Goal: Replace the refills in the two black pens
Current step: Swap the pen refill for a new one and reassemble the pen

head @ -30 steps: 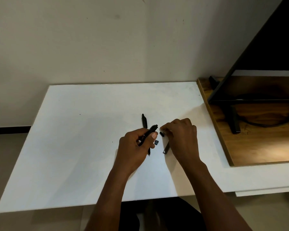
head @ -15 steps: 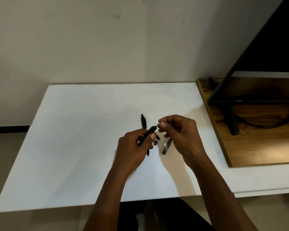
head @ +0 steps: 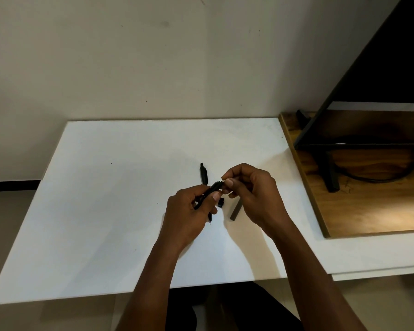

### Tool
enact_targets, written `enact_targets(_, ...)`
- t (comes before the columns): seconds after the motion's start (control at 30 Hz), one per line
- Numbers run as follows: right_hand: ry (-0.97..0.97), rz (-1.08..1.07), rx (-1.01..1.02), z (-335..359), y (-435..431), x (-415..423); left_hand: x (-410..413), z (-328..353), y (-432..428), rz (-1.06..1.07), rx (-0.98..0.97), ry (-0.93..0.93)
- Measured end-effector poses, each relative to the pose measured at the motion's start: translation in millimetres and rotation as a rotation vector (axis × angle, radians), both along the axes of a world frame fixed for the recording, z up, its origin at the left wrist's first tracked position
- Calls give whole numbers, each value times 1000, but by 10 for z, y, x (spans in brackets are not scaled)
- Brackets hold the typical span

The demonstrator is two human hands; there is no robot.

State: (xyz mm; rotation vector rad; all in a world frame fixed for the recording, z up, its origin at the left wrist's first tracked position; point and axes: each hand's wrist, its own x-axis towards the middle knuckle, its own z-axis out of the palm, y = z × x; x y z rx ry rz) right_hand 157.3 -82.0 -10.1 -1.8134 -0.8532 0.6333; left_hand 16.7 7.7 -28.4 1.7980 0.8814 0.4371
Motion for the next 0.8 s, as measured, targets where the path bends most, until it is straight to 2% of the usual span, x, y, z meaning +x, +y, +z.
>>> enact_targets(0.13,-68,53,-47,0,-26,41,-24,2,7,-23,51,50)
enact_targets(0.33,-33,92,-122,-12,-72,111,-30,-22,-55,-22,297,191)
enact_targets(0.57,146,62,-14,17,-85,117,-8,-27,-66,17,274,88)
enact_targets(0.73,267,48,94,38,-77,102,11,-26,-2,44,165,26)
enact_targets(0.8,231,-34,78,11,-73,111,12,-31,15,58,137,18)
